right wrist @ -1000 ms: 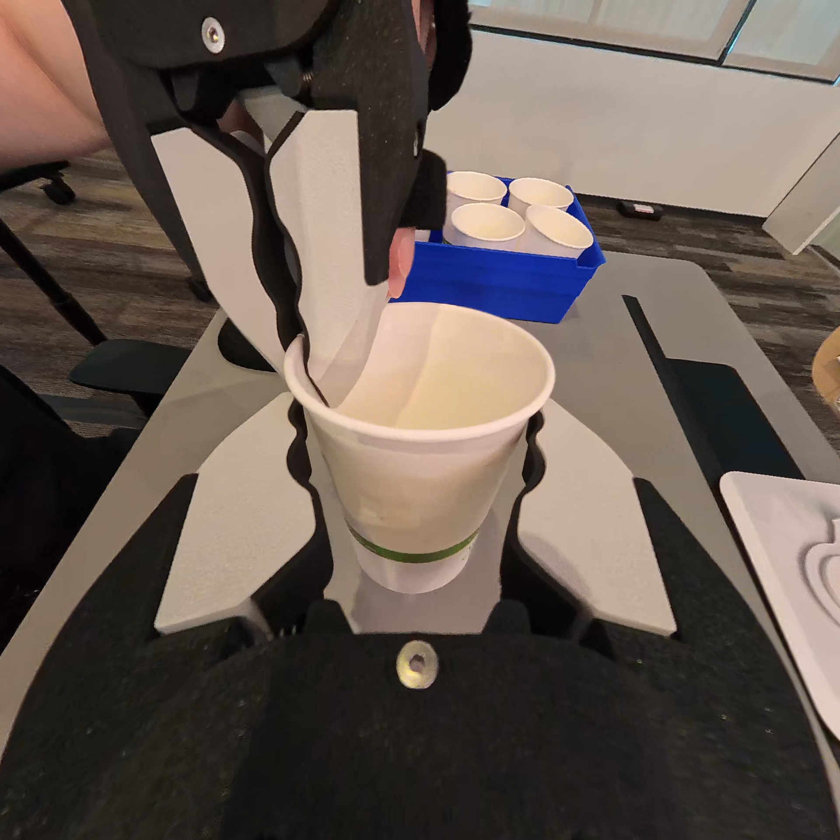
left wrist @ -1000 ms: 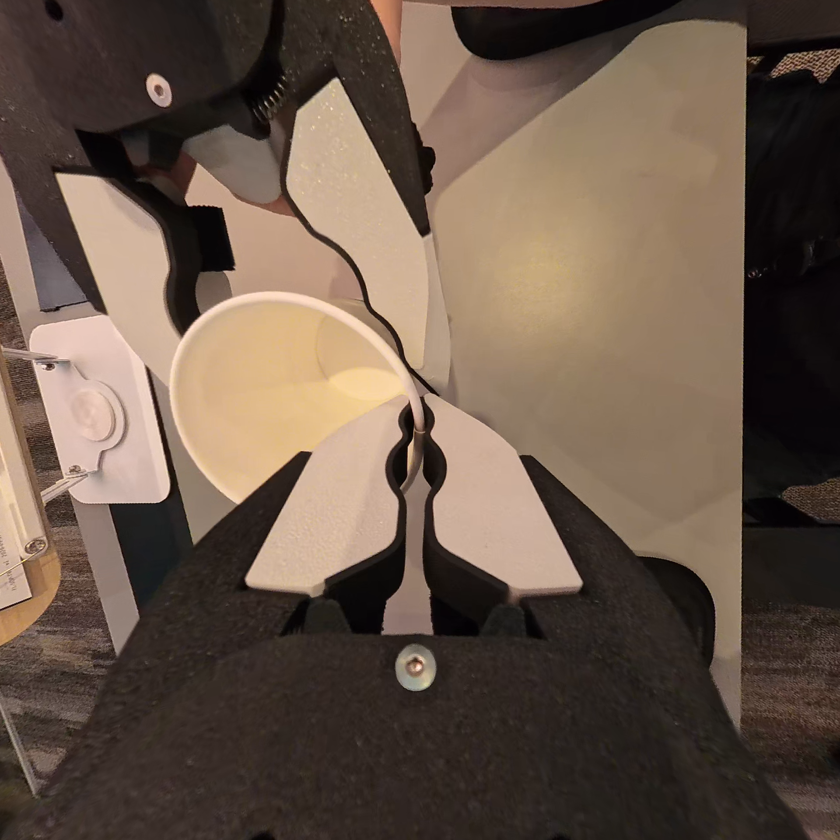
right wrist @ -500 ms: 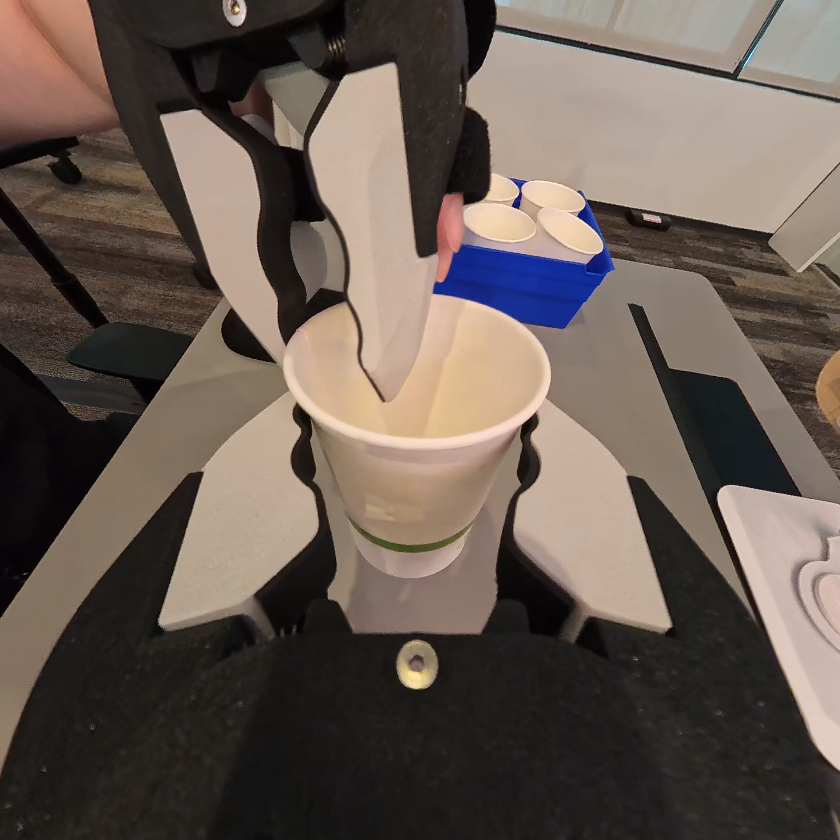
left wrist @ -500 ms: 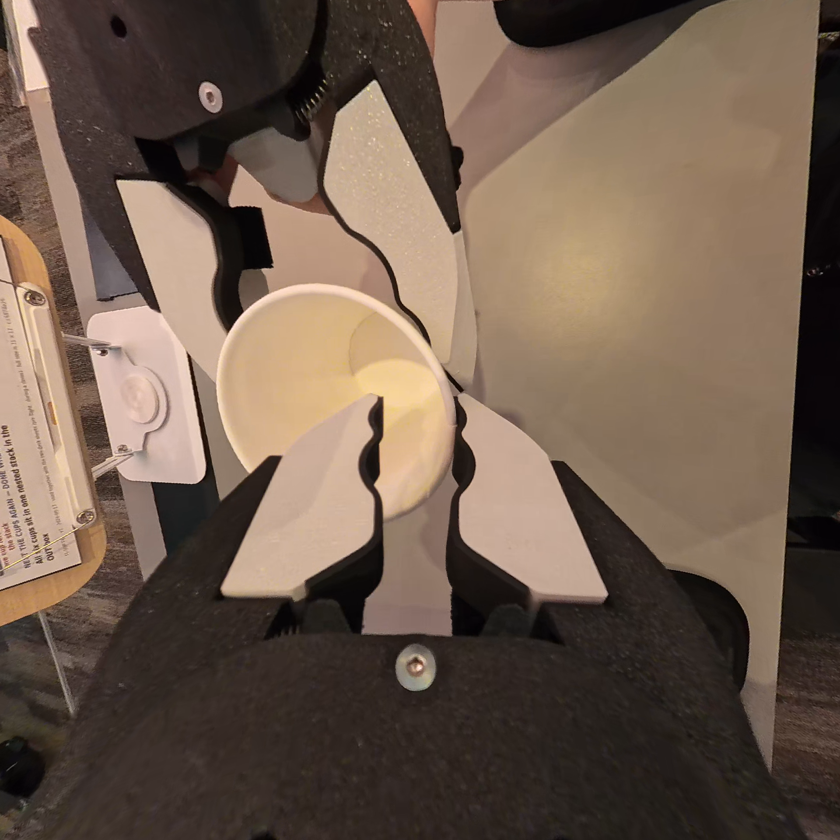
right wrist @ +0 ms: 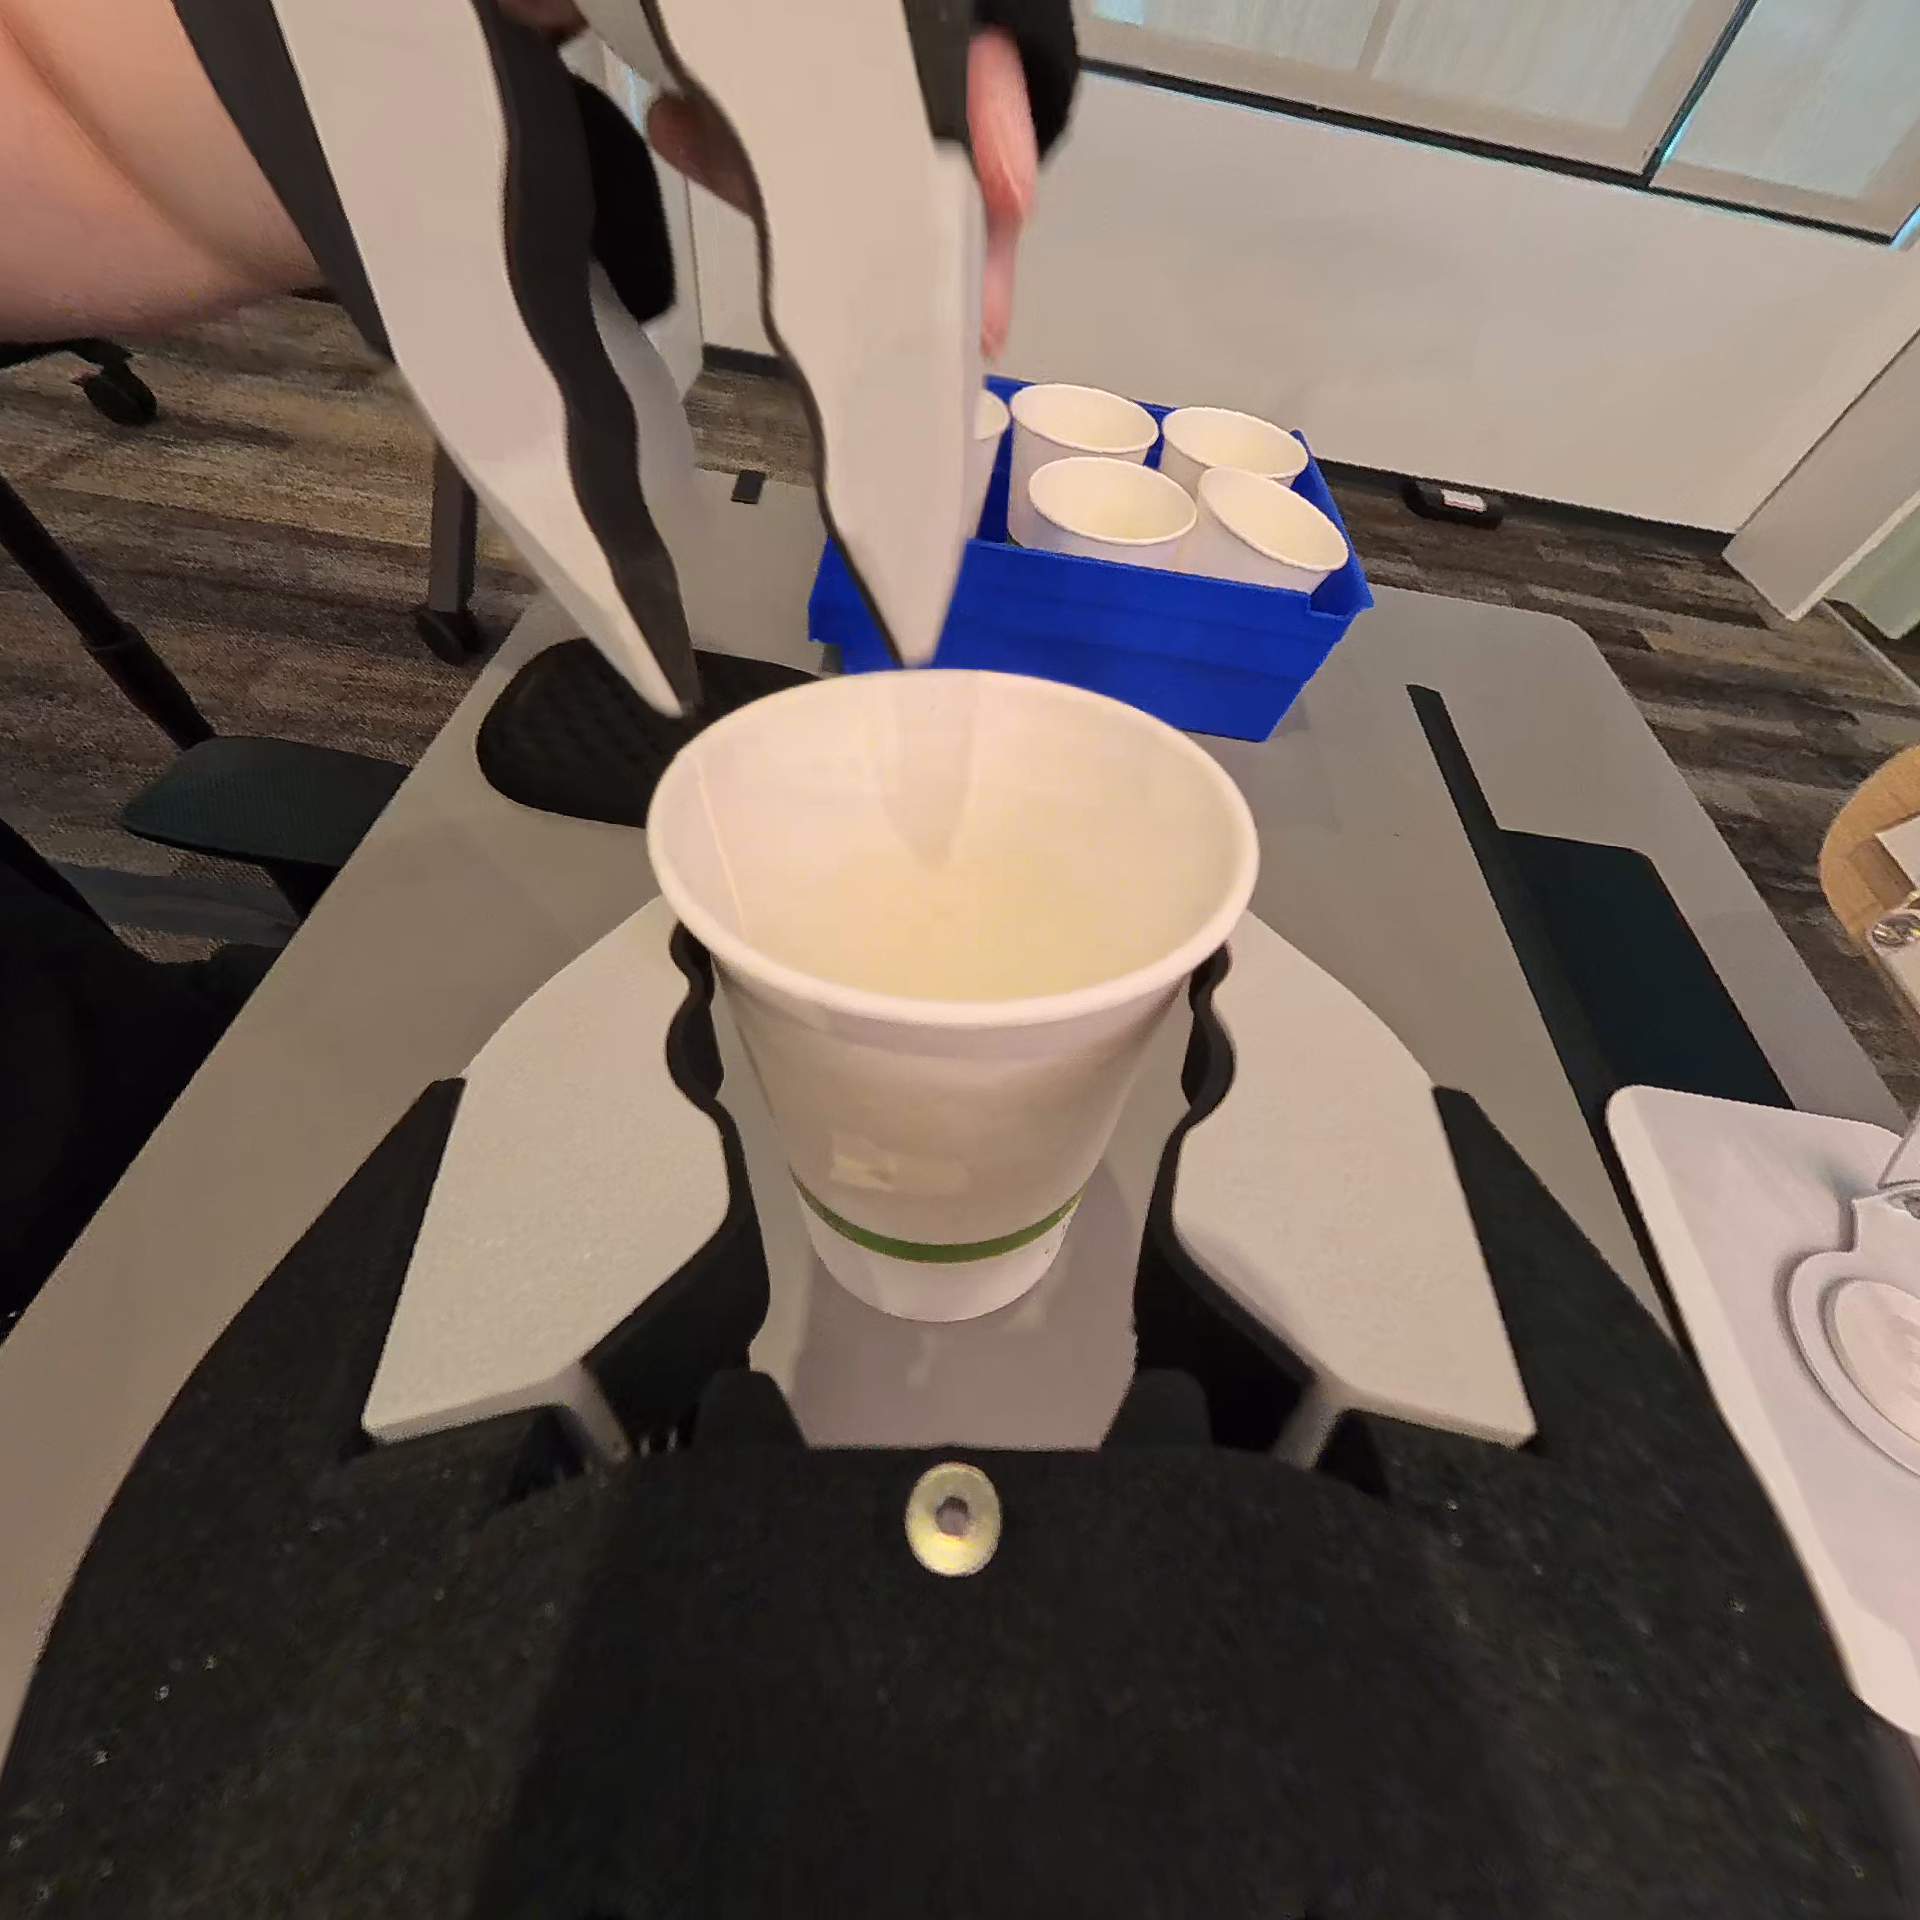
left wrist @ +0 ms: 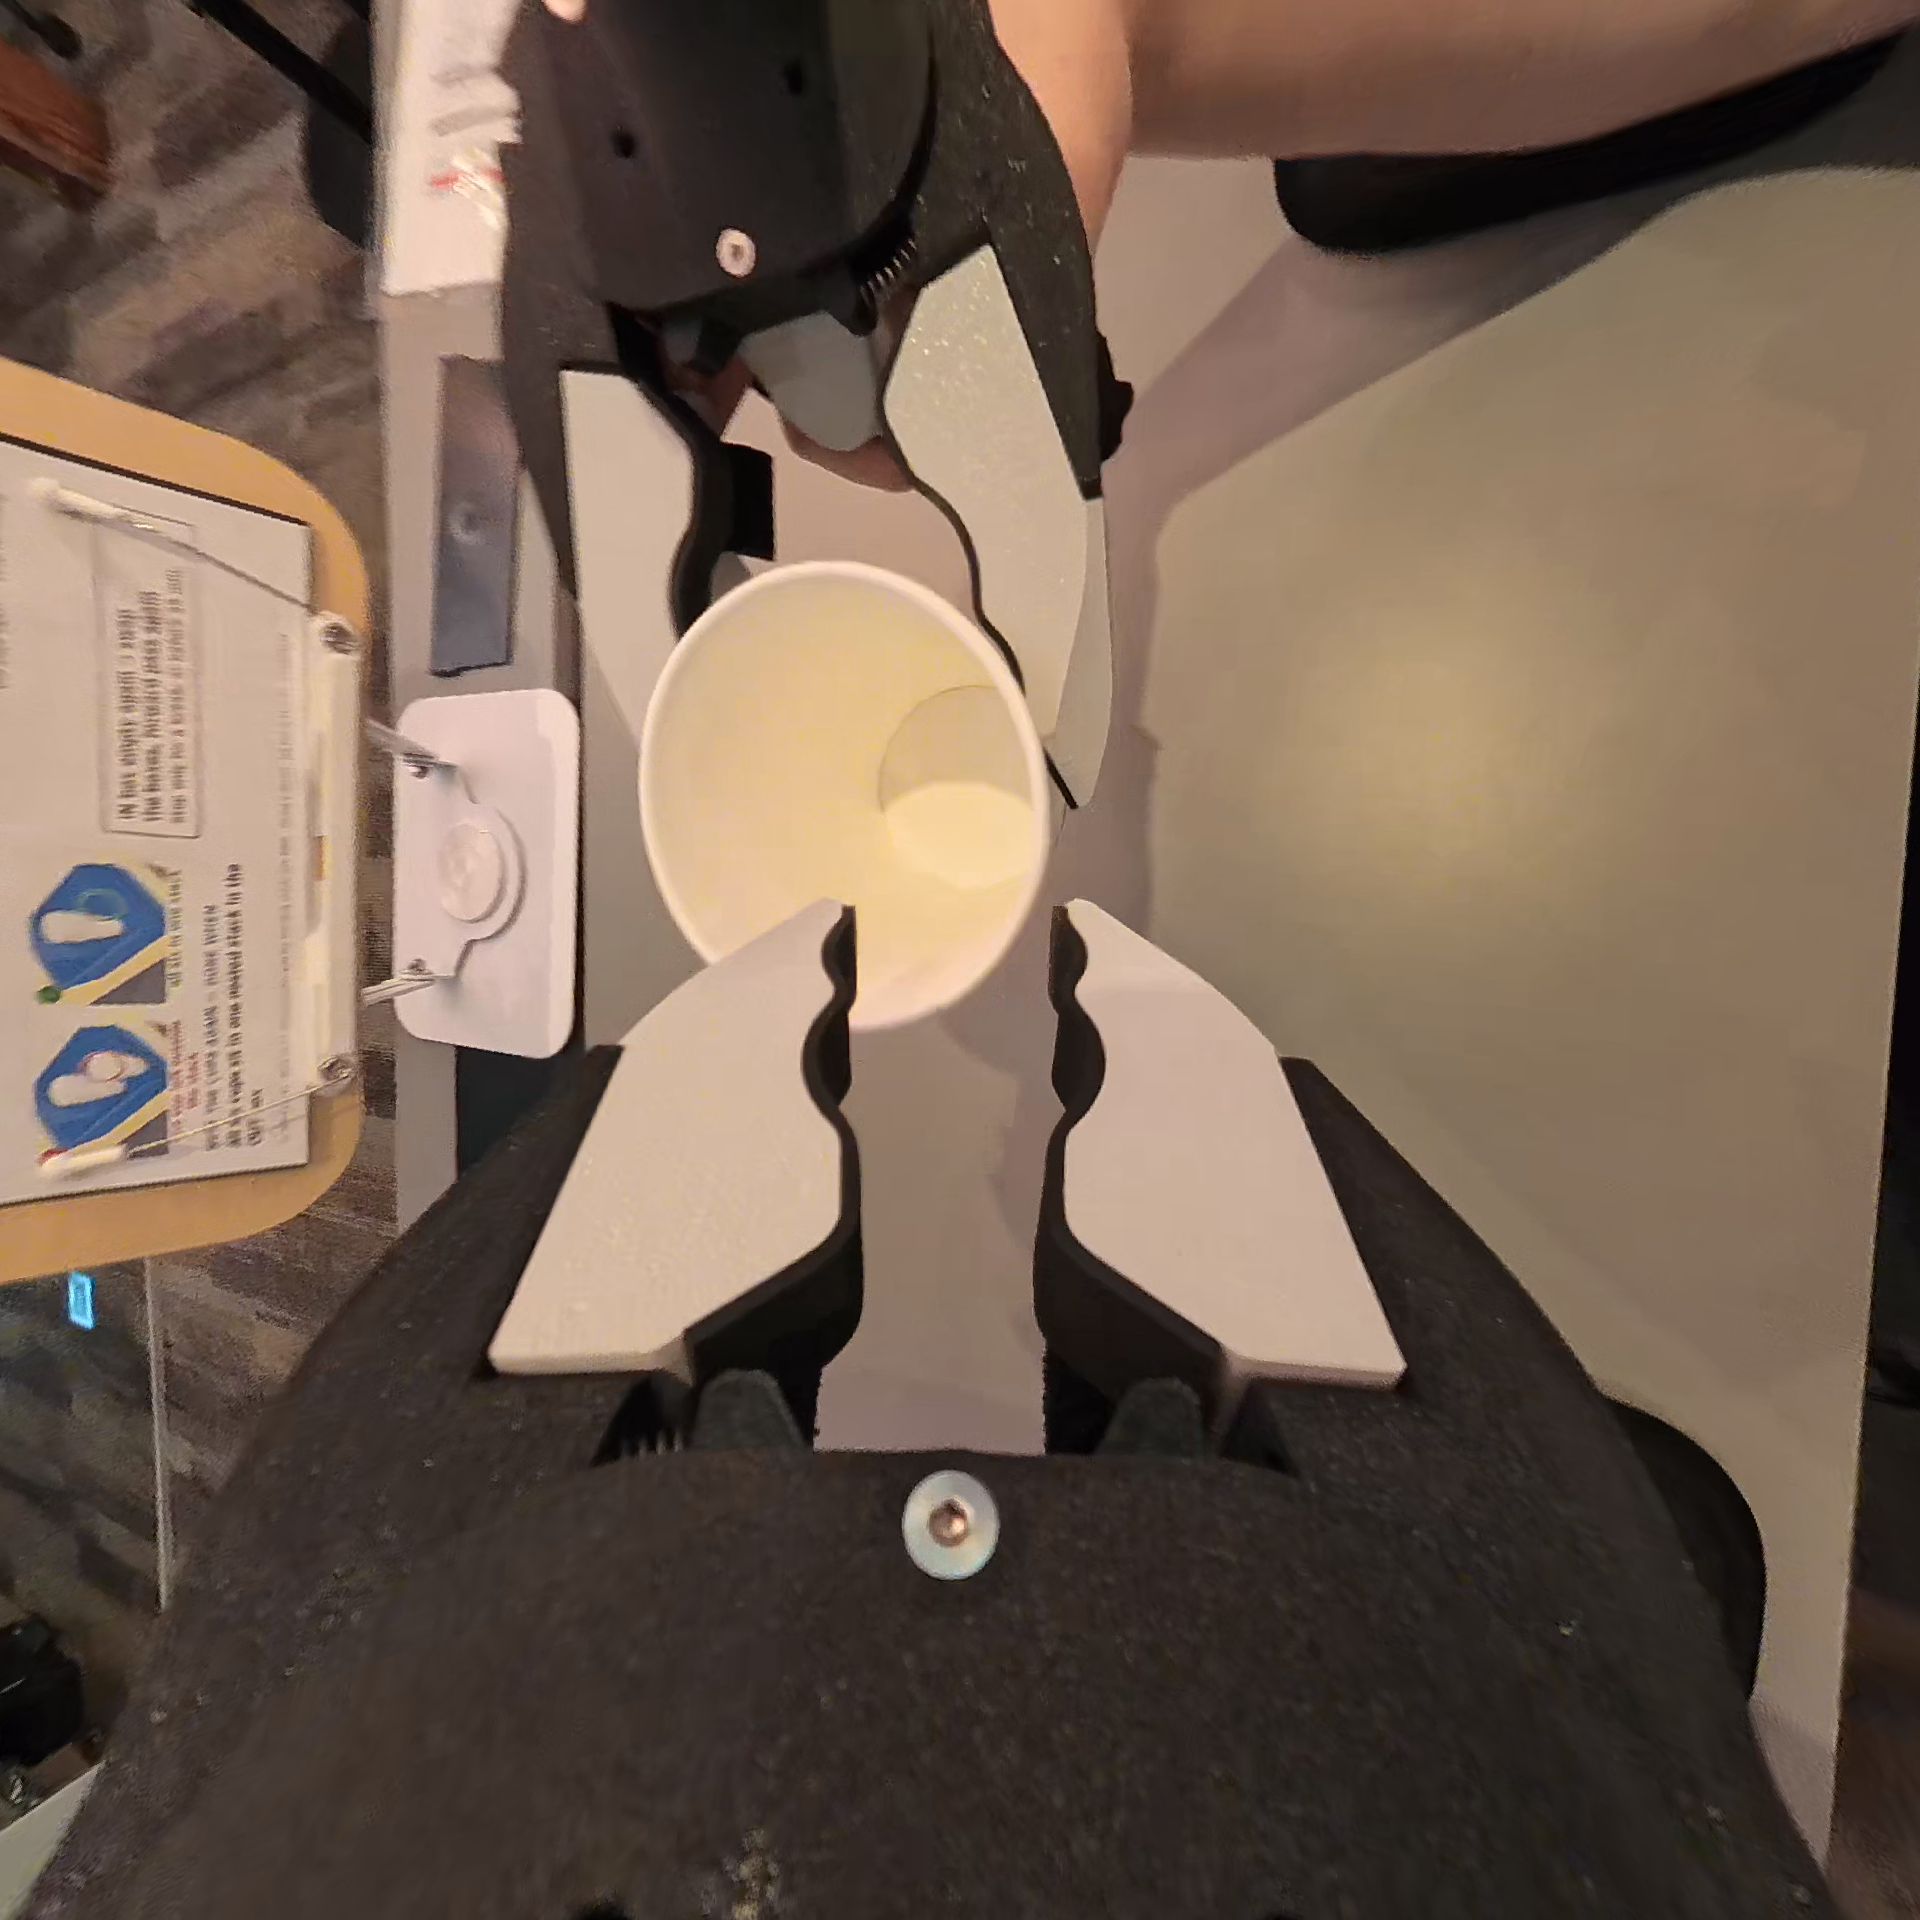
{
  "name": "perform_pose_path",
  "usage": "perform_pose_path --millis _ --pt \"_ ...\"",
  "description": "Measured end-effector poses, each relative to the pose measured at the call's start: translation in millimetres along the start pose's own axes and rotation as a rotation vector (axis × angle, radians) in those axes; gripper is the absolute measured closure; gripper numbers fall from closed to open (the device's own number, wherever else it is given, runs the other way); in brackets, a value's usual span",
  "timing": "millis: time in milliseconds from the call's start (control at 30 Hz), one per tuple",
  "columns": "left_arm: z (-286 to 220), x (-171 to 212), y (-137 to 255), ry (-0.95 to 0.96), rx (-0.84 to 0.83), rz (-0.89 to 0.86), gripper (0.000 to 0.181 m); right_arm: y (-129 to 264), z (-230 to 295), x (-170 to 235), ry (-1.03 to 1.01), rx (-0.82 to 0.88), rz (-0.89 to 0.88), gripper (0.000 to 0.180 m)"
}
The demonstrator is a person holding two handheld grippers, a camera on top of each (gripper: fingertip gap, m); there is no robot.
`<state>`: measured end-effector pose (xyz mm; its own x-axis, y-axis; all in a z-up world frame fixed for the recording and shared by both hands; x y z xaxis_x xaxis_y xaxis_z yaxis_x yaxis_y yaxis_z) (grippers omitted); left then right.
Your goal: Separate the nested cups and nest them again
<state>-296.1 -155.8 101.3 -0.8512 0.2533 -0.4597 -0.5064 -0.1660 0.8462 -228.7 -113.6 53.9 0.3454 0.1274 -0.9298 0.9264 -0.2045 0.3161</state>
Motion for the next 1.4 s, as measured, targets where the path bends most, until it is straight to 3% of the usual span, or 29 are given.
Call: perform_pose_path --millis 167,300,400,533,633,733,867,1000,1100,1400 --pt "5.8 14.5 29.9 0.111 -0.188 -0.14 0.146 21.6 -23.3 3.1 -0.03 0.083 -0.01 0.092" --pt "-2.4 46.7 30.0 0.249 -0.289 -0.263 0.146 75.0 -53.1 -6.8 -0.064 0.257 -0.053 0.092" --pt "-18.3 76.1 18.1 0.357 -0.274 -0.316 0.145 141.7 -83.3 -8.9 -0.097 0.473 -0.055 0.092" --pt "-45.1 104.9 11.0 0.432 -0.258 -0.364 0.145 262.7 -118.0 17.2 -0.179 0.854 -0.043 0.091" --pt "-63.2 117.3 13.4 0.447 -0.281 -0.379 0.146 350.9 -123.4 72.9 -0.302 1.142 0.003 0.092" --pt "-73.9 118.9 20.8 0.443 -0.304 -0.405 0.147 401.1 -112.9 140.1 -0.45 1.293 0.064 0.092" --pt "-77.7 108.8 31.7 0.421 -0.321 -0.431 0.148 413.0 -103.1 202.0 -0.594 1.376 0.1 0.092" --pt "-81.2 94.2 40.3 0.376 -0.34 -0.439 0.149 397.9 -98.1 237.1 -0.584 1.383 0.236 0.091" --pt "-86.7 87.1 43.8 0.348 -0.343 -0.438 0.149 395.3 -95.5 253.3 -0.54 1.414 0.331 0.091" --pt "-92.4 83.2 48.7 0.332 -0.36 -0.425 0.15 394.9 -90.3 270.1 -0.59 1.396 0.316 0.09"
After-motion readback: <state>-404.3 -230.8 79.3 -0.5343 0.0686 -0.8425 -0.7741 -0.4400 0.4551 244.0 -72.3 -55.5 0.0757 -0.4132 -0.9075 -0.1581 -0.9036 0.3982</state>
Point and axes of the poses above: each gripper's, where its closed fingertips meet, y back along the fingers, x out of its underside, z = x × y across the jaws, the point moved 4 cm from there along y, back along the fingers, and after that the axes turned 9 degrees about x, right-handed, at the moved point
